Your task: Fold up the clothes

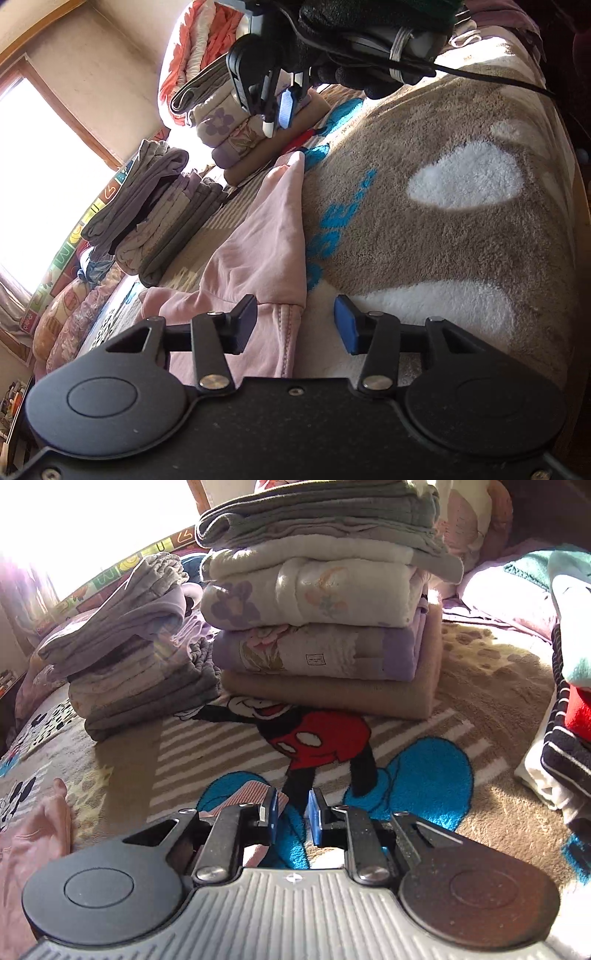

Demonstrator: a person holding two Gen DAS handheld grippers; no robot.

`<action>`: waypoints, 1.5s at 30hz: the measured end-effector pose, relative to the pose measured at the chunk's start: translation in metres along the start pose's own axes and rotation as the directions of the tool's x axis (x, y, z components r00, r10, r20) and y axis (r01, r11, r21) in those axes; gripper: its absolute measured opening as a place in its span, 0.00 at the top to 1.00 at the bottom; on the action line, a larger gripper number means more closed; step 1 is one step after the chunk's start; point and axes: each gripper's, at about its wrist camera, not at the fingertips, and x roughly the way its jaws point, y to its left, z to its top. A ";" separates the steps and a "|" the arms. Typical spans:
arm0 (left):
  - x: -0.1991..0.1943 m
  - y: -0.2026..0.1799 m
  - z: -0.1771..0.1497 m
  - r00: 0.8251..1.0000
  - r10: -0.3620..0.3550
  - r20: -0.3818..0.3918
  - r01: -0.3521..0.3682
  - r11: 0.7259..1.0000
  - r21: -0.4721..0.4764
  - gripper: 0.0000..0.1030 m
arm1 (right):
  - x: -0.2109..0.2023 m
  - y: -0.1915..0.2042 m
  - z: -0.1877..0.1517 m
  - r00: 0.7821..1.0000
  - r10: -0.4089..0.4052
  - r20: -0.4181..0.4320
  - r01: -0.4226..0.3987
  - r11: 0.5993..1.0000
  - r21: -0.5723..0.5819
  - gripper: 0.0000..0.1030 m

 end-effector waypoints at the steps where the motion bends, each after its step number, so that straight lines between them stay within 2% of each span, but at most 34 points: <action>1: -0.001 0.002 0.000 1.000 -0.009 -0.005 0.009 1.000 -0.004 0.55 | -0.010 0.008 -0.004 0.999 0.039 0.018 -0.039 0.999 -0.032 0.80; 2: -0.004 0.003 -0.001 1.000 -0.024 -0.011 0.024 1.000 -0.007 0.54 | -0.020 0.016 -0.008 0.996 0.081 0.032 -0.078 0.995 -0.066 0.80; 4: -0.010 0.007 -0.001 0.998 -0.054 -0.025 0.054 0.998 -0.012 0.51 | -0.036 0.040 -0.022 0.981 0.195 0.003 -0.193 0.971 -0.144 0.80; 6: -0.014 0.010 -0.004 0.996 -0.084 -0.040 0.083 0.996 -0.029 0.50 | -0.047 0.067 -0.041 0.953 0.296 -0.062 -0.302 0.928 -0.218 0.80; 8: -0.015 0.014 -0.006 0.993 -0.104 -0.048 0.102 0.993 -0.056 0.50 | -0.056 0.095 -0.060 0.915 0.383 -0.129 -0.404 0.877 -0.262 0.80; 10: -0.014 0.017 -0.007 0.991 -0.122 -0.053 0.118 0.990 -0.083 0.50 | -0.059 0.114 -0.075 0.886 0.429 -0.177 -0.463 0.843 -0.275 0.80; 13: -0.014 0.018 -0.008 0.989 -0.134 -0.056 0.128 0.987 -0.098 0.50 | -0.061 0.135 -0.093 0.872 0.437 -0.220 -0.488 0.815 -0.314 0.81; 16: -0.013 0.020 -0.008 0.988 -0.145 -0.058 0.138 0.984 -0.113 0.50 | -0.058 0.126 -0.108 0.884 0.398 -0.247 -0.460 0.838 -0.293 0.81; 20: -0.012 0.020 -0.009 0.986 -0.155 -0.060 0.147 0.981 -0.125 0.50 | -0.070 0.100 -0.125 0.894 0.397 -0.205 -0.443 0.851 -0.282 0.81; 23: -0.013 0.019 -0.010 0.986 -0.154 -0.060 0.145 0.981 -0.125 0.50 | -0.084 0.106 -0.132 0.898 0.399 -0.183 -0.439 0.827 -0.351 0.81; 25: -0.014 0.020 -0.010 0.986 -0.155 -0.062 0.147 0.981 -0.124 0.50 | -0.080 0.113 -0.139 0.917 0.335 -0.216 -0.396 0.822 -0.409 0.81; 27: -0.013 0.024 -0.010 0.985 -0.162 -0.063 0.154 0.981 -0.118 0.49 | -0.081 0.112 -0.137 0.920 0.329 -0.214 -0.388 0.844 -0.370 0.81; 28: -0.011 0.026 -0.011 0.984 -0.167 -0.065 0.159 0.981 -0.113 0.49 | -0.085 0.113 -0.134 0.920 0.336 -0.203 -0.389 0.849 -0.357 0.81; 30: -0.010 0.026 -0.012 0.983 -0.169 -0.066 0.161 0.981 -0.113 0.49 | -0.096 0.115 -0.132 0.908 0.384 -0.167 -0.419 0.835 -0.357 0.81; 33: -0.007 0.029 -0.015 0.981 -0.181 -0.067 0.171 0.976 -0.132 0.49 | -0.100 0.127 -0.130 0.908 0.396 -0.133 -0.416 0.824 -0.385 0.81; 35: -0.004 0.033 -0.016 0.978 -0.195 -0.067 0.183 0.971 -0.156 0.49 | -0.092 0.132 -0.129 0.904 0.405 -0.139 -0.426 0.822 -0.378 0.81; 37: -0.001 0.038 -0.018 0.975 -0.211 -0.068 0.196 0.964 -0.180 0.49 | -0.076 0.132 -0.135 0.920 0.339 -0.194 -0.389 0.843 -0.371 0.82; 40: 0.000 0.038 -0.017 0.975 -0.213 -0.070 0.199 0.965 -0.171 0.49 | -0.072 0.111 -0.135 0.908 0.371 -0.195 -0.414 0.867 -0.279 0.85; 43: 0.000 0.037 -0.017 0.974 -0.215 -0.070 0.201 0.965 -0.167 0.49 | -0.080 0.105 -0.129 0.901 0.407 -0.152 -0.434 0.863 -0.259 0.85; 45: -0.001 0.037 -0.017 0.973 -0.221 -0.069 0.206 0.963 -0.173 0.48 | -0.068 0.099 -0.121 0.908 0.401 -0.122 -0.418 0.885 -0.205 0.84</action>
